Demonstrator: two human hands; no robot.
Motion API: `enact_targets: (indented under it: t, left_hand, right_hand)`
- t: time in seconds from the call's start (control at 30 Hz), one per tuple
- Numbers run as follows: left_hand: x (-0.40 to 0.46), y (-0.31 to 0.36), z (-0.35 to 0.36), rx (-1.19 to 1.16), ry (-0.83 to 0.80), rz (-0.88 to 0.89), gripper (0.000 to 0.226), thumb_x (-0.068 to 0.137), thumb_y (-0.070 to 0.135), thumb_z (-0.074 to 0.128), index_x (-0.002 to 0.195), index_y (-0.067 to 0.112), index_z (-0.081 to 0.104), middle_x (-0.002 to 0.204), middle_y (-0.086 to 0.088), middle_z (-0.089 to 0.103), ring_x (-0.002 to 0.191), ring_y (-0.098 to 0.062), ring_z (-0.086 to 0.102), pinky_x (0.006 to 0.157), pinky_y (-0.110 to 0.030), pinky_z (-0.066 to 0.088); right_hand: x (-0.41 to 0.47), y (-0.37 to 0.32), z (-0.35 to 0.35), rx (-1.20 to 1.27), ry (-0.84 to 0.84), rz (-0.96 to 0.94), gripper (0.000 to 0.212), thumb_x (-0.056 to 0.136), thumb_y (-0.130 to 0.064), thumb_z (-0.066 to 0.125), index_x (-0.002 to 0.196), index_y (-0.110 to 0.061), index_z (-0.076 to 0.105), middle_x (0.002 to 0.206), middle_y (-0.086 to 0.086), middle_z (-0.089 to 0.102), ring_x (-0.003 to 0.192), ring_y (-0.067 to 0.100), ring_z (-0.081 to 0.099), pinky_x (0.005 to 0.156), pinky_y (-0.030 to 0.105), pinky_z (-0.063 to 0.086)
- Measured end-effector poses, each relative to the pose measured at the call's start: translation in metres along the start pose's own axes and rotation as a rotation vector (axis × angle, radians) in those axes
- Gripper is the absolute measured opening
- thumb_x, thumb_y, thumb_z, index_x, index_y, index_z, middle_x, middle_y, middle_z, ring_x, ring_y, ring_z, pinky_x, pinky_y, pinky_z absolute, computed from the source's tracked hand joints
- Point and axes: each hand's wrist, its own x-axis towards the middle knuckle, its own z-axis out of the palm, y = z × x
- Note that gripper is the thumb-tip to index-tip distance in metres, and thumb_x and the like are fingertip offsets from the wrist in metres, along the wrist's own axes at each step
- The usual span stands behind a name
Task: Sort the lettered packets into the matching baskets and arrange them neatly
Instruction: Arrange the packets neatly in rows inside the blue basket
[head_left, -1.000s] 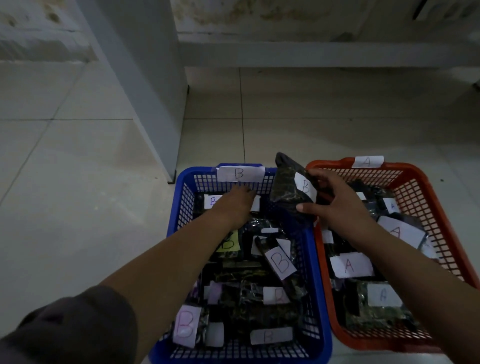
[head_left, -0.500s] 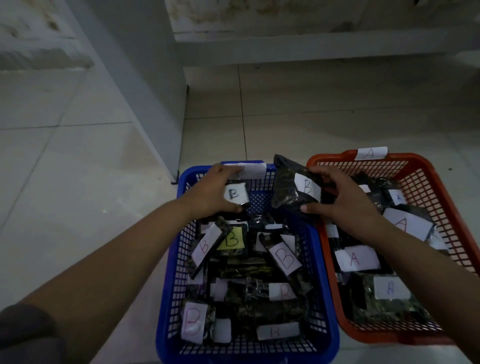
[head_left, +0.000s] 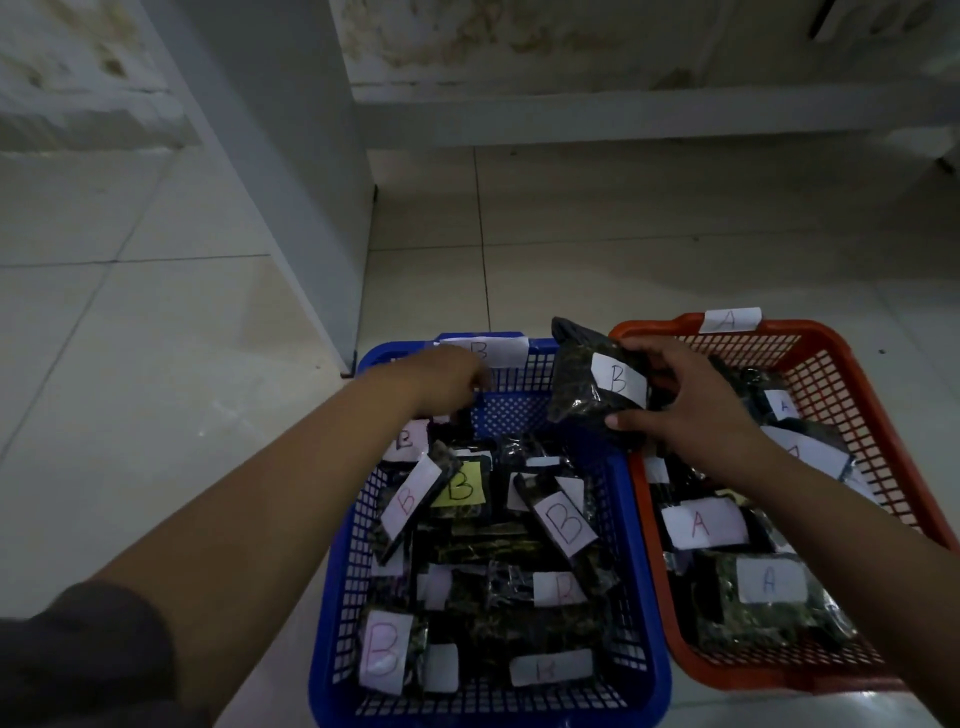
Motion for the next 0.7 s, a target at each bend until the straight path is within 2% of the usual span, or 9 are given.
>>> enact_targets:
  t: [0.1, 0.2, 0.3, 0.4, 0.5, 0.57, 0.63, 0.7]
  left_hand:
    - [0.013, 0.037, 0.019, -0.206, -0.051, 0.062, 0.032, 0.093, 0.018, 0.053, 0.124, 0.016, 0.057, 0.12, -0.001, 0.059, 0.103, -0.016, 0.054, 0.088, -0.027, 0.043]
    - [0.026, 0.042, 0.044, -0.175, -0.158, 0.024, 0.041, 0.088, 0.025, 0.062, 0.127, 0.015, 0.055, 0.125, -0.006, 0.058, 0.108, -0.02, 0.055, 0.092, -0.032, 0.047]
    - [0.033, 0.039, 0.053, -0.186, -0.14, -0.016, 0.057, 0.081, 0.022, 0.071, 0.133, 0.014, 0.05, 0.129, -0.005, 0.056, 0.114, -0.021, 0.055, 0.096, -0.033, 0.047]
    - [0.033, 0.04, 0.053, -0.149, -0.106, -0.033, 0.058, 0.08, 0.015, 0.072, 0.133, 0.009, 0.05, 0.128, -0.008, 0.056, 0.111, -0.022, 0.057, 0.091, -0.03, 0.049]
    - [0.023, 0.04, 0.046, -0.156, -0.051, 0.001, 0.038, 0.081, 0.013, 0.07, 0.117, 0.006, 0.06, 0.116, -0.008, 0.062, 0.093, -0.017, 0.058, 0.075, -0.024, 0.046]
    - [0.008, 0.037, 0.033, -0.205, 0.019, 0.042, 0.028, 0.08, 0.014, 0.071, 0.107, 0.011, 0.064, 0.101, 0.0, 0.063, 0.087, -0.012, 0.054, 0.07, -0.019, 0.039]
    - [-0.012, 0.028, 0.016, -0.287, 0.072, 0.04, 0.019, 0.08, 0.015, 0.071, 0.097, 0.02, 0.063, 0.088, 0.01, 0.058, 0.082, -0.007, 0.052, 0.064, -0.015, 0.035]
    - [-0.034, 0.018, 0.005, -0.319, 0.094, 0.047, 0.022, 0.079, 0.013, 0.07, 0.082, 0.029, 0.056, 0.08, 0.014, 0.055, 0.076, -0.005, 0.052, 0.061, -0.015, 0.035]
  right_hand:
    - [0.001, 0.008, -0.005, -0.018, 0.038, 0.002, 0.073, 0.059, -0.011, 0.085, 0.123, -0.023, 0.051, 0.118, -0.007, 0.052, 0.107, 0.01, 0.05, 0.082, 0.011, 0.037]
    - [0.001, 0.019, -0.008, -0.04, 0.048, -0.004, 0.074, 0.058, -0.014, 0.086, 0.122, -0.027, 0.051, 0.121, -0.006, 0.053, 0.112, 0.012, 0.05, 0.083, 0.012, 0.036]
    - [-0.002, 0.024, -0.012, -0.049, 0.038, -0.002, 0.074, 0.058, -0.015, 0.086, 0.121, -0.03, 0.05, 0.12, -0.009, 0.051, 0.112, 0.011, 0.048, 0.082, 0.009, 0.033]
    - [-0.003, 0.025, -0.013, -0.066, 0.032, -0.011, 0.074, 0.059, -0.015, 0.085, 0.122, -0.031, 0.05, 0.118, -0.012, 0.05, 0.113, 0.012, 0.047, 0.083, 0.011, 0.033]
    - [-0.002, 0.024, -0.011, -0.08, 0.042, -0.006, 0.075, 0.058, -0.017, 0.086, 0.122, -0.032, 0.049, 0.119, -0.011, 0.049, 0.115, 0.015, 0.046, 0.089, 0.022, 0.036]
    - [-0.002, 0.02, -0.008, -0.085, 0.038, -0.019, 0.077, 0.057, -0.017, 0.086, 0.122, -0.033, 0.049, 0.118, -0.012, 0.048, 0.117, 0.016, 0.045, 0.094, 0.027, 0.038]
    - [-0.001, 0.015, -0.003, -0.072, 0.041, -0.027, 0.078, 0.056, -0.016, 0.087, 0.122, -0.033, 0.049, 0.116, -0.014, 0.046, 0.118, 0.017, 0.044, 0.098, 0.031, 0.04]
    - [0.001, 0.008, 0.004, -0.067, 0.041, -0.037, 0.077, 0.057, -0.016, 0.086, 0.123, -0.031, 0.05, 0.114, -0.014, 0.045, 0.118, 0.018, 0.043, 0.099, 0.034, 0.041]
